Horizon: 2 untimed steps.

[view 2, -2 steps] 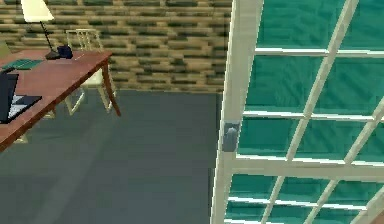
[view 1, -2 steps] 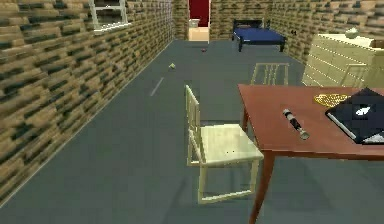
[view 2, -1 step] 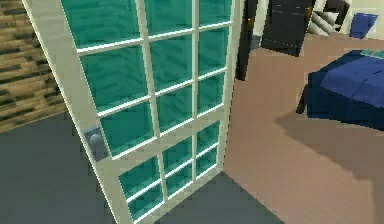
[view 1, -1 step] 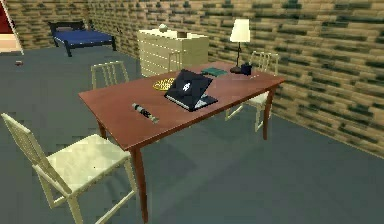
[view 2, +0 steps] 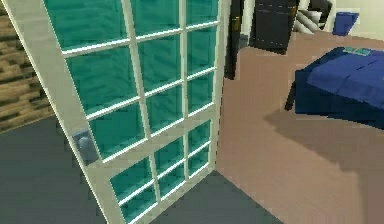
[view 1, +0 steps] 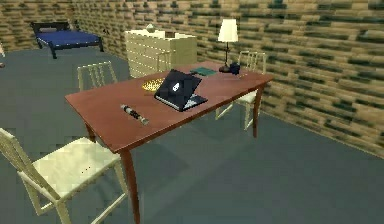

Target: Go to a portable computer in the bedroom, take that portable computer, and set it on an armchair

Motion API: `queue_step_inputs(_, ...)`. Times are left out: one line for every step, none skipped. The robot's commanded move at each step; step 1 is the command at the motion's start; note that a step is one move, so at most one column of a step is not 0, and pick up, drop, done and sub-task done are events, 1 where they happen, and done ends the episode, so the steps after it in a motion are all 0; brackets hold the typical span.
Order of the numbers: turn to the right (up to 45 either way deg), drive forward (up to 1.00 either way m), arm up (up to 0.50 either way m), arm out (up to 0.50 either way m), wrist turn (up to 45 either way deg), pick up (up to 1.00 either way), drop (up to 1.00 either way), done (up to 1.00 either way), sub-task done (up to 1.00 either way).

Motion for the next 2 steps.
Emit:
queue_step_inputs(0.0, 0.45, 0.00, 0.00, 0.0, 0.00, 0.00, 0.00, 0.00)
queue_step_inputs(-45.0, 0.00, 0.00, 0.00, 0.0, 0.00, 0.00, 0.00, 0.00)
